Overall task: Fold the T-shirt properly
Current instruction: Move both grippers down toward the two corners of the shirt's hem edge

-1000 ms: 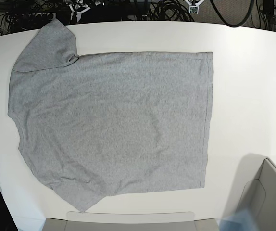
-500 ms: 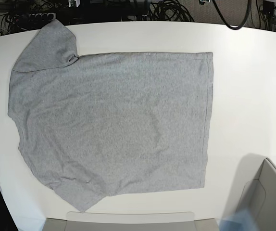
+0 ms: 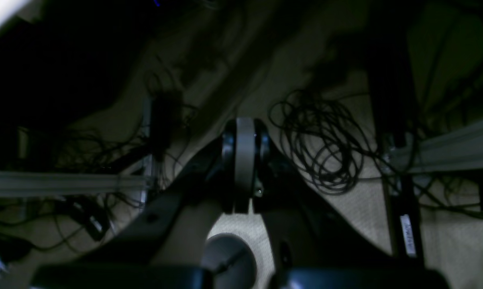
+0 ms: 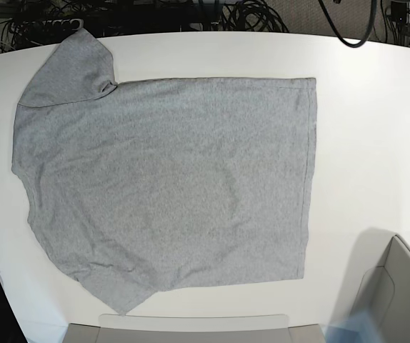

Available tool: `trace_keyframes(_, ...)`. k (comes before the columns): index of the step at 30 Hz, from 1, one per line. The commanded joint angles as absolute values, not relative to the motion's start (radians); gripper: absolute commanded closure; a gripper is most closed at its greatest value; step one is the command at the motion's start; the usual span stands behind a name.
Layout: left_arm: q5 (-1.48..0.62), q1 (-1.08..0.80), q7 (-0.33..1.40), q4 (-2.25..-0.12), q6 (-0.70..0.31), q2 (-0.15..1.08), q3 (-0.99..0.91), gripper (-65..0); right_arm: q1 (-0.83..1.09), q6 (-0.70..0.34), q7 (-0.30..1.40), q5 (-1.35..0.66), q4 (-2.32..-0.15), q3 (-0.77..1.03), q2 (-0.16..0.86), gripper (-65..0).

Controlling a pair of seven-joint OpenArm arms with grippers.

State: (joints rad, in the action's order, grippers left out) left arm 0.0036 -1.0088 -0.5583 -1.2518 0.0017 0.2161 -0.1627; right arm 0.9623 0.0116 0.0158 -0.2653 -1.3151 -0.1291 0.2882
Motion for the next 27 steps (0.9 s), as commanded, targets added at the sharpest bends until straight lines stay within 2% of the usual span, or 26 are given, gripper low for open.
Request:
trace_keyframes(1,0.005,-1.049,-0.581,-1.31,0.005,0.223,-0.182,-0.1,1.006,0.005,0.002,-0.269,-1.369,-0.128,0.309,-0.2)
trace_keyframes(5,0.007,-1.078,-0.585,-1.489,0.005,0.225,-0.262,-0.1,1.09,0.007,0.004,-0.269,-1.575,-0.097,0.354,-0.2)
trace_keyframes(12,0.007,-1.069,-0.593,-1.69,0.005,0.225,-0.438,-0.1,1.173,0.007,0.01,-0.268,-1.891,0.025,0.36,-0.2)
trace_keyframes(17,0.007,-1.036,-0.585,-1.802,0.004,0.226,-0.455,-0.1,1.167,0.007,0.01,-0.268,-1.989,0.101,0.377,-0.2)
trace_keyframes(24,0.008,-0.951,-0.576,-1.936,0.002,0.272,-0.435,-0.3,1.11,0.007,0.01,-0.274,-2.063,0.107,0.4,-0.1)
trace_keyframes(27,0.008,-0.915,-0.495,-2.003,0.002,0.272,-0.437,-0.4,1.076,0.007,0.01,-0.274,-2.063,0.108,0.4,-0.1)
